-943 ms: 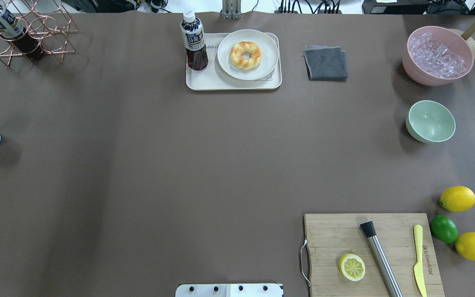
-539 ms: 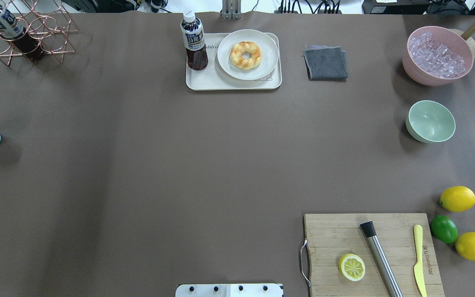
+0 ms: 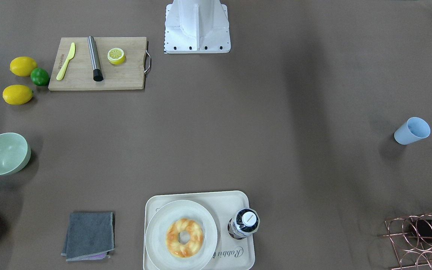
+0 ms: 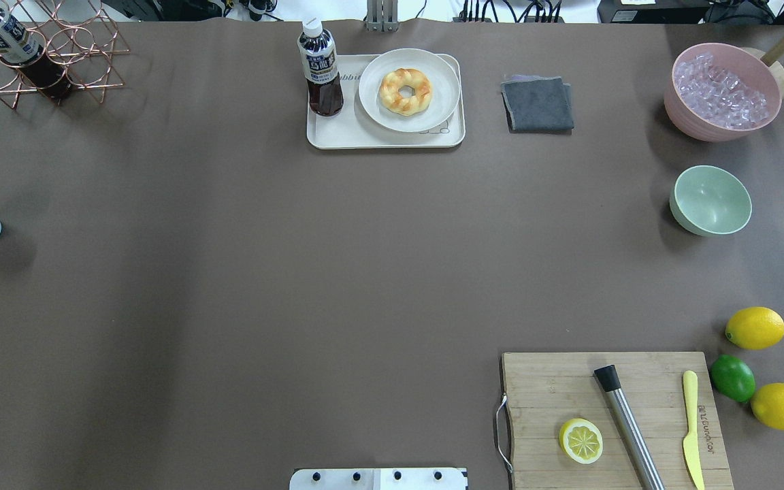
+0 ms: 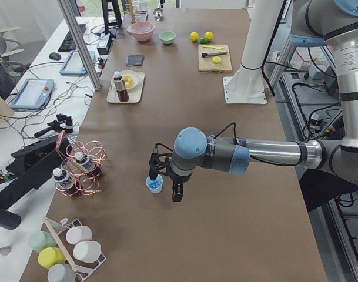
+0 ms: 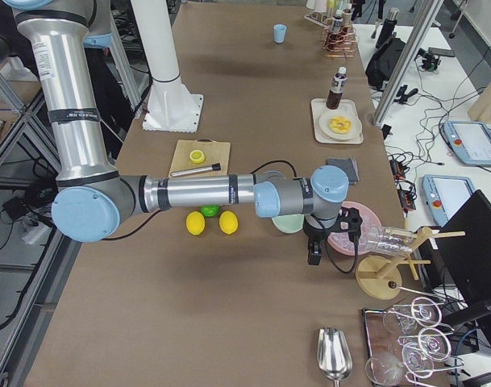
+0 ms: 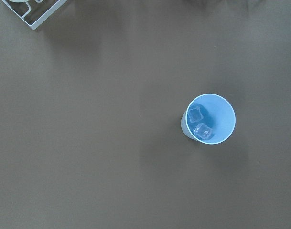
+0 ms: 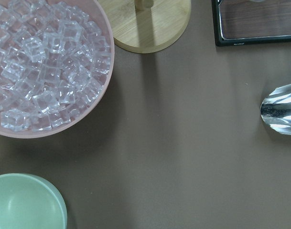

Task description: Pour ice into bowl

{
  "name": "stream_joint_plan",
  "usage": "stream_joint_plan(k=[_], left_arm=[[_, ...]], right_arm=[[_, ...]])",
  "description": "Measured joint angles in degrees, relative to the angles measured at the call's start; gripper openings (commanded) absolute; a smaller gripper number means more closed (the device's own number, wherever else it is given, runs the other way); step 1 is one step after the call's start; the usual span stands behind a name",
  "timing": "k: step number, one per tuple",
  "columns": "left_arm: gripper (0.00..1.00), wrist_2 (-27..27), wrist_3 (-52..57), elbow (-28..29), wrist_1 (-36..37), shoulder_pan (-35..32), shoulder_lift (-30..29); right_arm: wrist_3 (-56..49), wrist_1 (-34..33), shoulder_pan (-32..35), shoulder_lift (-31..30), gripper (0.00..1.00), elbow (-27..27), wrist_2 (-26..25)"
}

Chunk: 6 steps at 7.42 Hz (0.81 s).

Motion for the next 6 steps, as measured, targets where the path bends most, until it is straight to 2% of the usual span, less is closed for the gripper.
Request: stream_joint_plan(k=[2,4,6], left_arm=[[0.97,3.06,-2.38,0.49,-2.24,-0.34,-0.27],[0.97,5.6,-8.61,2.5,-8.02,-0.17,-1.12],[0.97,6.23,-20.8,3.18,-15.39,0.83,-0.91]], right_arm=[[0.79,0.16,-1.85,0.1,0.99,0.23,-0.03],[1.25,1.65,-4.95,0.17,0.99,0.01,-0.32],[2.93,4.25,-8.72,0.32,0.99,-0.3,-0.9]])
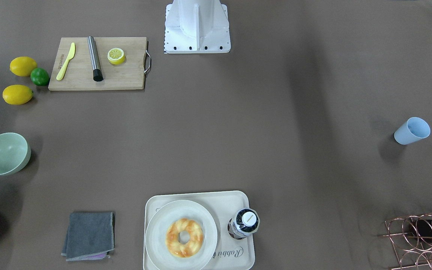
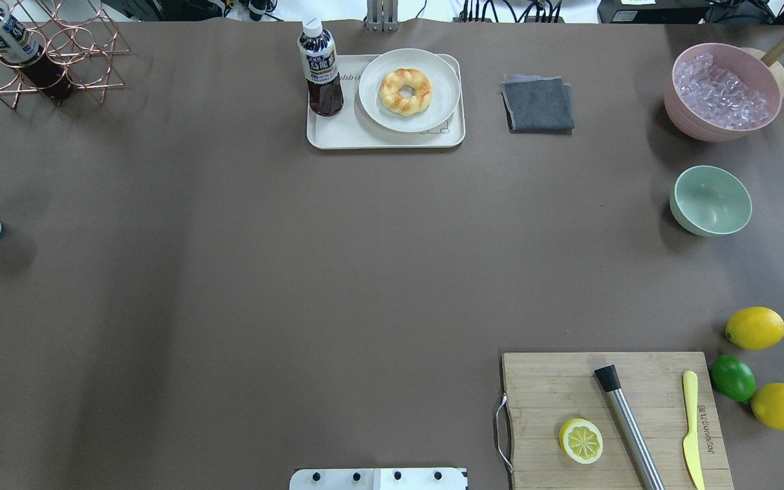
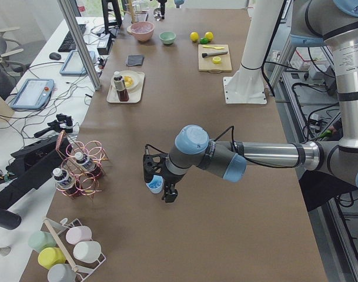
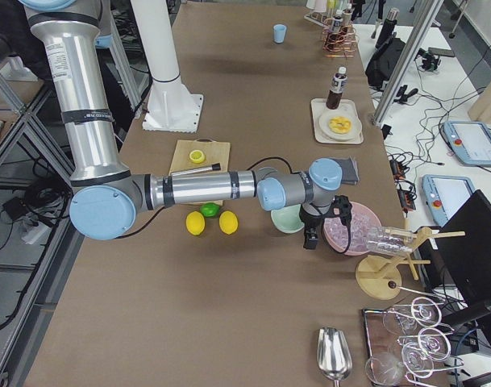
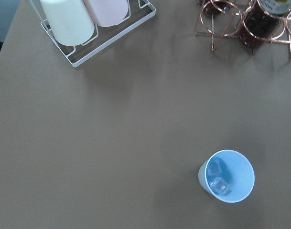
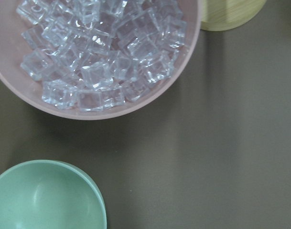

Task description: Pour ice into bowl

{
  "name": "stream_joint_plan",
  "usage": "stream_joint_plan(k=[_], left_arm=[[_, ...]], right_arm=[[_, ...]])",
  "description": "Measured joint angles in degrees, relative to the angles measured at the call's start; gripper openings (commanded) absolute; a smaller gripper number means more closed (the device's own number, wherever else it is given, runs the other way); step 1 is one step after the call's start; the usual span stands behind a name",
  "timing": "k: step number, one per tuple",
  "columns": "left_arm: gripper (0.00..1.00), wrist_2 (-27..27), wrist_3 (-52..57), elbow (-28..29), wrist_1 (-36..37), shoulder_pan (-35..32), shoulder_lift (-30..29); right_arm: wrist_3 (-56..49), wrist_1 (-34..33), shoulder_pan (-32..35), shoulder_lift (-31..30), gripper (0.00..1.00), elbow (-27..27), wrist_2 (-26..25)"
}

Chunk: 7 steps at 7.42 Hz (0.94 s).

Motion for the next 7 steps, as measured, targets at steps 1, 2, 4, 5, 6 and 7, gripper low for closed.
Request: stream_joint_plan(k=[1,2,4,5,6,7], left_arm=[[0.97,1.42,-5.97,0.08,-4.18,1.82,0.32],[0.97,3.42,-11.16,0.07,-7.35,4.03,0.52],[0.97,7.61,-18.73,0.13,-11.54,8.2,0.42],[0.97,9.82,-21.41,0.13,-12.3,10.39,0.19],[0.97,13.53,-25.19,0.21,-13.66,13.83,-0.03],[0.97,17.64,-29.17,0.2,-14.92,17.59,-0.26]], right_arm=[[1.41,1.47,-1.79,0.02,0.99,0.02,-0.38],[2.64,2.51,-3.37,0.07,0.99,0.22,-0.79],[5.19,4.4,-6.29,0.63,0.99,0.2,-1.59],[6.28,5.38,-7.34,0.93,0.99,-0.14,-2.18],[6.85,6.16,-7.92,1.2,0.99,-0.74,-2.53],[7.06,6.71,-8.17,1.35,0.99,-1.32,-2.76]])
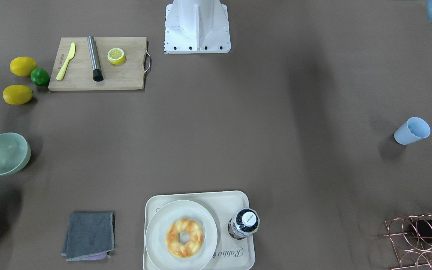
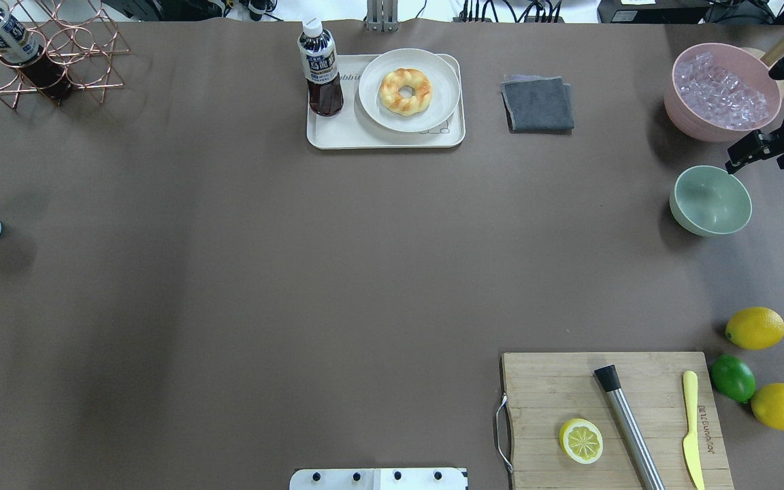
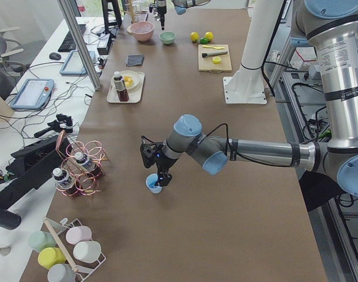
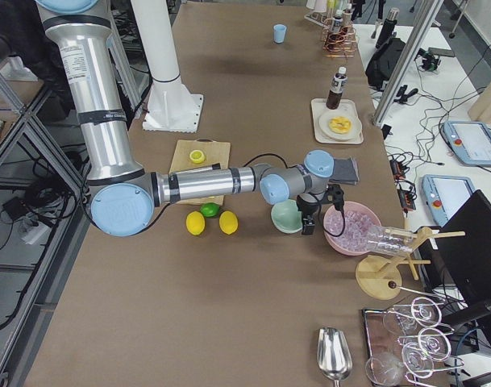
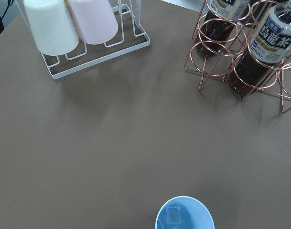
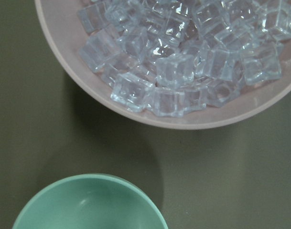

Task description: Pour ice into bowl

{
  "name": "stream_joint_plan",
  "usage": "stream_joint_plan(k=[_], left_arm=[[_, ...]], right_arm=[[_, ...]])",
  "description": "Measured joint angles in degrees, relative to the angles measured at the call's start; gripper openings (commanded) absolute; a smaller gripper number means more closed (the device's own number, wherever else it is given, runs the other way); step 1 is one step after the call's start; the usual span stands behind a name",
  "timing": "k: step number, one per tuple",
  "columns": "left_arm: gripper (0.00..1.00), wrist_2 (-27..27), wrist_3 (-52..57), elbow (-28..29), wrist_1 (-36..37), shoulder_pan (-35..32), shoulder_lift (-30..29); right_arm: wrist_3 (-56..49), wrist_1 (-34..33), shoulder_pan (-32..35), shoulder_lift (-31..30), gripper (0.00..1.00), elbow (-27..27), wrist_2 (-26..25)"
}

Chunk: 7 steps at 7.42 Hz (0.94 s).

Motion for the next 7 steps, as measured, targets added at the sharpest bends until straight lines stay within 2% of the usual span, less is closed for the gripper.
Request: stream_joint_plan(k=[4,5,7], left_arm=[[0.97,12.01,-10.06,-0.16,-1.09,9.49,-0.92],[0.97,15.27,-12.23,-0.12,-1.1,11.81,-0.92],[0.97,21.22,-15.05,0.03,-1.02,16.58,-0.85]], right_arm=[[1.59,8.11,-1.53,0.16,0.97,-6.84,-2.1],[2.72,8.82,-2.17,0.17,0.87,-7.07,-2.46],[4.76,9.35,-2.95,0.13,0.31,-6.71,-2.68]])
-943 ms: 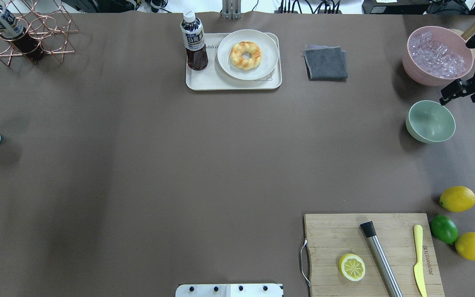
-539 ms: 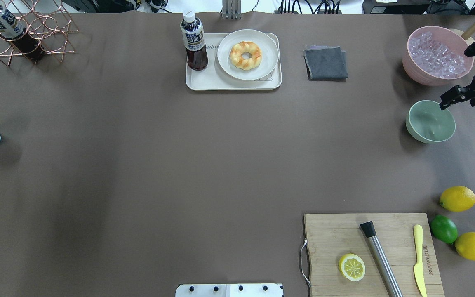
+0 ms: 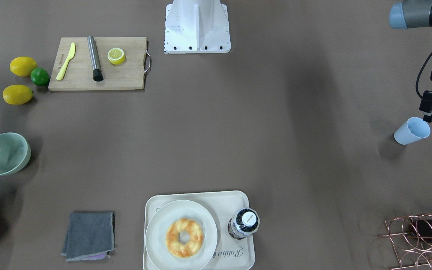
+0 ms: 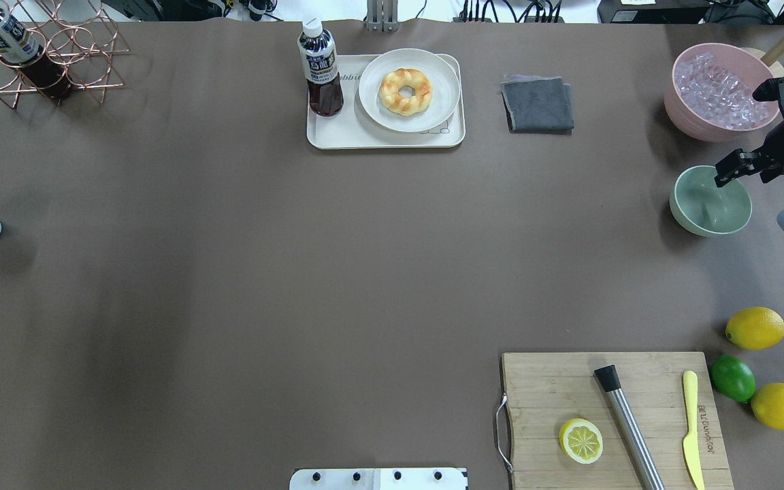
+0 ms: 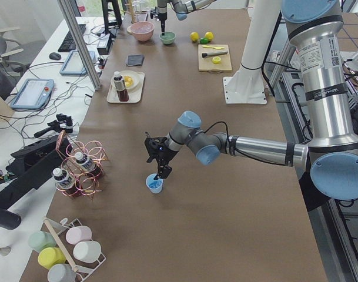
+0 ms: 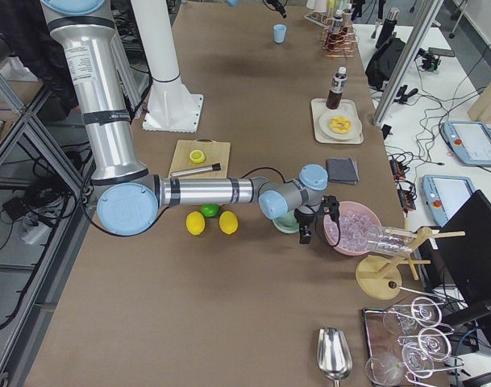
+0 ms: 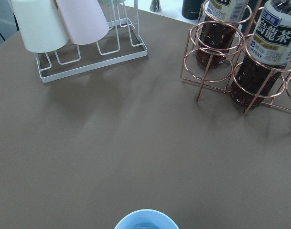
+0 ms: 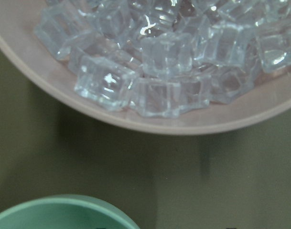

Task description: Pour ice into bowl

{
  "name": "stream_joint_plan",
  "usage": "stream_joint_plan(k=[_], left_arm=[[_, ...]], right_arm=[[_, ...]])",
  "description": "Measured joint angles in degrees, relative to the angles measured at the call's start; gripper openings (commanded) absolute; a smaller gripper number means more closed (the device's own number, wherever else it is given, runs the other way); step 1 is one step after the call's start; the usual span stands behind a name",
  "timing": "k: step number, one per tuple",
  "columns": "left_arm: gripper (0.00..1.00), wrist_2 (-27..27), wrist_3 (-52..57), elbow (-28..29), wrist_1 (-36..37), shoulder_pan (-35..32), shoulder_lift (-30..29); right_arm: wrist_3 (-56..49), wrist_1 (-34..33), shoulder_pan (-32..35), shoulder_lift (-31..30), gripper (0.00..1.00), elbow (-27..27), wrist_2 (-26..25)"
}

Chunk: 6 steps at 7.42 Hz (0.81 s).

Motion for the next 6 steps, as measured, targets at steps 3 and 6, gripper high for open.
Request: stream_joint_plan(k=[3,6], left_arm=[[0.97,8.49,-3.52,0.33,0.36,7.08,0.58],[0.97,14.86,-4.62,1.27,0.43,11.86,2.59]], right_arm=[[1.67,0.08,-0.43,-1.52,0.0,2.73,0.1],[1.8,0.64,-1.3,-3.8,0.0,5.15,0.5]])
